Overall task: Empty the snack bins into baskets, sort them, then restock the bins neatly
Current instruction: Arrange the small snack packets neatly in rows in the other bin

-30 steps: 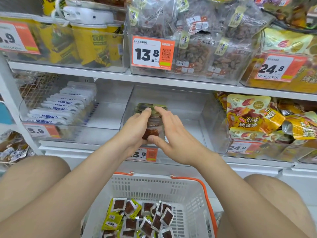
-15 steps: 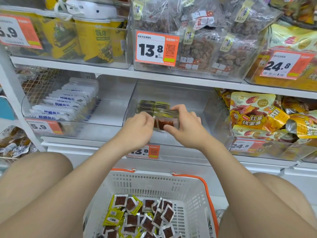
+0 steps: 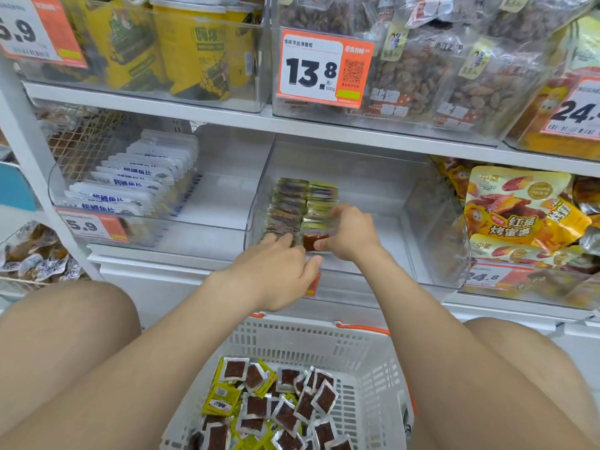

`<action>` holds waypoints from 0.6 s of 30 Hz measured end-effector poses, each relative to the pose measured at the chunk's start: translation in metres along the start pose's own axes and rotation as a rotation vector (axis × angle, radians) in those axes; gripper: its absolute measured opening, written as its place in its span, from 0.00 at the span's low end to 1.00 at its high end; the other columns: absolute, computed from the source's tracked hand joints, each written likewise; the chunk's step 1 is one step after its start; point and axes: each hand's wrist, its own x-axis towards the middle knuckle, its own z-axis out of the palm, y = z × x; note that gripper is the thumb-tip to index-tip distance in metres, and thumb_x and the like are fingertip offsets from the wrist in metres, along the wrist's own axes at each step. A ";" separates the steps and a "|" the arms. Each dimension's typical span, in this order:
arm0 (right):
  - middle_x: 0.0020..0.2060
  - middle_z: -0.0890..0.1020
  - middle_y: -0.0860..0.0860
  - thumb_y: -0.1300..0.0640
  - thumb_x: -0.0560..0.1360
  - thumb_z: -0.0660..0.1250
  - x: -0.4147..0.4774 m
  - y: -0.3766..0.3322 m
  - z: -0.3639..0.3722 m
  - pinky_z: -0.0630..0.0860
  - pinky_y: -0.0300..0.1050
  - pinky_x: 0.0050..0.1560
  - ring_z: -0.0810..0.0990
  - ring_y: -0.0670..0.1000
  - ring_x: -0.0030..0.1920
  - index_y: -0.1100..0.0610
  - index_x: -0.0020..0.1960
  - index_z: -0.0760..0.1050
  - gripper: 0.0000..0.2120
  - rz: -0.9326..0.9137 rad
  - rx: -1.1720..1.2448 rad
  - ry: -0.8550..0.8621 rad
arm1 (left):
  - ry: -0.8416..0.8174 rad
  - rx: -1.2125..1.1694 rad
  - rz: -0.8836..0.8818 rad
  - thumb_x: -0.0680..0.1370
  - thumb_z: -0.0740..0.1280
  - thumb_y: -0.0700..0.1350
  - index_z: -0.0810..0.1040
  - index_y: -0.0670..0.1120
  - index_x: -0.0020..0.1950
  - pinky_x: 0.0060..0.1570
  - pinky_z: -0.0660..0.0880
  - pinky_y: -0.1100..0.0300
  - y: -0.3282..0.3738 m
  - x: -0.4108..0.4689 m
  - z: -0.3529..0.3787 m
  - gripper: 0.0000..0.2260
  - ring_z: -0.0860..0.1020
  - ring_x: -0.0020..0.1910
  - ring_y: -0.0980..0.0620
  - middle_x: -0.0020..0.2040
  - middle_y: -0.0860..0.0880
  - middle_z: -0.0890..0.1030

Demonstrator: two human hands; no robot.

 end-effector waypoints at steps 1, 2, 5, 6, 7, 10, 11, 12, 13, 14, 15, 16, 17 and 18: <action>0.58 0.81 0.54 0.52 0.65 0.85 0.000 -0.002 0.001 0.74 0.48 0.57 0.76 0.55 0.62 0.55 0.66 0.73 0.34 0.028 0.028 0.033 | 0.008 0.004 -0.003 0.86 0.43 0.61 0.77 0.45 0.63 0.66 0.70 0.41 0.001 0.000 0.000 0.29 0.71 0.63 0.39 0.60 0.41 0.74; 0.55 0.80 0.55 0.52 0.64 0.85 -0.001 -0.005 0.001 0.74 0.47 0.52 0.75 0.55 0.57 0.57 0.62 0.73 0.32 0.046 0.035 0.054 | 0.014 0.007 -0.007 0.86 0.43 0.61 0.77 0.45 0.64 0.66 0.70 0.41 0.002 -0.001 0.000 0.29 0.71 0.63 0.39 0.61 0.41 0.75; 0.46 0.80 0.52 0.50 0.63 0.85 -0.004 -0.011 0.000 0.70 0.43 0.43 0.77 0.54 0.52 0.58 0.51 0.77 0.24 0.049 -0.013 0.058 | 0.035 0.004 -0.021 0.86 0.44 0.60 0.77 0.45 0.64 0.65 0.71 0.43 0.003 -0.003 0.001 0.28 0.71 0.64 0.39 0.62 0.41 0.74; 0.44 0.80 0.51 0.50 0.63 0.85 -0.005 -0.012 -0.002 0.72 0.43 0.43 0.78 0.55 0.53 0.56 0.48 0.79 0.21 0.062 0.015 0.041 | 0.047 0.006 -0.019 0.86 0.44 0.60 0.77 0.45 0.65 0.64 0.70 0.44 0.004 -0.004 0.001 0.28 0.71 0.64 0.39 0.63 0.41 0.74; 0.42 0.80 0.51 0.51 0.63 0.85 -0.005 -0.011 -0.005 0.76 0.46 0.44 0.80 0.56 0.53 0.54 0.44 0.77 0.19 0.082 0.072 0.013 | 0.058 0.015 -0.012 0.86 0.43 0.61 0.77 0.46 0.65 0.63 0.70 0.44 0.004 -0.005 0.001 0.28 0.71 0.65 0.39 0.63 0.42 0.75; 0.40 0.78 0.50 0.54 0.65 0.84 -0.012 -0.011 -0.013 0.84 0.57 0.52 0.84 0.58 0.53 0.53 0.40 0.71 0.21 0.131 0.224 -0.033 | 0.092 0.056 0.024 0.85 0.41 0.62 0.78 0.47 0.64 0.61 0.71 0.45 0.002 -0.008 0.002 0.31 0.72 0.63 0.40 0.61 0.43 0.76; 0.41 0.76 0.49 0.54 0.66 0.83 -0.014 -0.011 -0.014 0.84 0.58 0.54 0.83 0.59 0.55 0.53 0.42 0.71 0.20 0.121 0.223 -0.025 | 0.103 0.068 0.040 0.84 0.41 0.62 0.79 0.47 0.63 0.60 0.72 0.46 0.000 -0.009 0.003 0.32 0.73 0.62 0.40 0.59 0.43 0.77; 0.40 0.73 0.49 0.53 0.68 0.82 -0.018 -0.011 -0.016 0.83 0.58 0.56 0.82 0.59 0.57 0.52 0.44 0.71 0.19 0.101 0.201 -0.012 | 0.111 0.073 0.053 0.84 0.40 0.63 0.79 0.47 0.62 0.60 0.73 0.46 -0.001 -0.009 0.004 0.32 0.74 0.61 0.40 0.58 0.44 0.77; 0.41 0.72 0.50 0.51 0.71 0.80 -0.021 -0.011 -0.016 0.81 0.57 0.59 0.80 0.60 0.59 0.52 0.44 0.71 0.17 0.079 0.169 -0.001 | 0.120 0.075 0.066 0.84 0.40 0.63 0.79 0.47 0.61 0.60 0.73 0.46 -0.002 -0.008 0.005 0.32 0.74 0.59 0.40 0.56 0.44 0.77; 0.42 0.72 0.51 0.50 0.73 0.78 -0.025 -0.012 -0.017 0.80 0.55 0.60 0.79 0.61 0.60 0.51 0.41 0.69 0.16 0.062 0.137 0.004 | 0.126 0.075 0.074 0.84 0.41 0.63 0.79 0.47 0.60 0.59 0.74 0.46 -0.004 -0.008 0.005 0.32 0.75 0.58 0.41 0.55 0.44 0.78; 0.41 0.73 0.52 0.50 0.75 0.76 -0.028 -0.013 -0.017 0.80 0.53 0.59 0.80 0.62 0.60 0.50 0.37 0.67 0.18 0.056 0.104 0.000 | 0.136 0.071 0.083 0.84 0.42 0.63 0.79 0.48 0.58 0.58 0.74 0.46 -0.005 -0.007 0.006 0.31 0.76 0.57 0.41 0.54 0.45 0.78; 0.41 0.74 0.53 0.49 0.76 0.75 -0.029 -0.014 -0.017 0.80 0.53 0.57 0.81 0.62 0.59 0.49 0.36 0.66 0.19 0.058 0.078 -0.010 | 0.149 0.060 0.091 0.84 0.43 0.63 0.79 0.48 0.56 0.58 0.75 0.46 -0.006 -0.008 0.006 0.30 0.76 0.56 0.41 0.53 0.45 0.78; 0.41 0.76 0.53 0.48 0.76 0.74 -0.029 -0.015 -0.016 0.80 0.53 0.55 0.82 0.62 0.58 0.49 0.35 0.66 0.20 0.067 0.067 -0.020 | 0.170 0.040 0.107 0.84 0.44 0.63 0.79 0.48 0.54 0.56 0.75 0.46 -0.007 -0.008 0.007 0.28 0.77 0.55 0.42 0.51 0.46 0.78; 0.41 0.77 0.54 0.47 0.76 0.74 -0.029 -0.015 -0.015 0.80 0.53 0.53 0.83 0.63 0.55 0.49 0.35 0.66 0.20 0.085 0.072 -0.035 | 0.194 0.016 0.126 0.84 0.46 0.62 0.78 0.48 0.52 0.55 0.75 0.47 -0.008 -0.009 0.007 0.26 0.77 0.53 0.43 0.50 0.46 0.78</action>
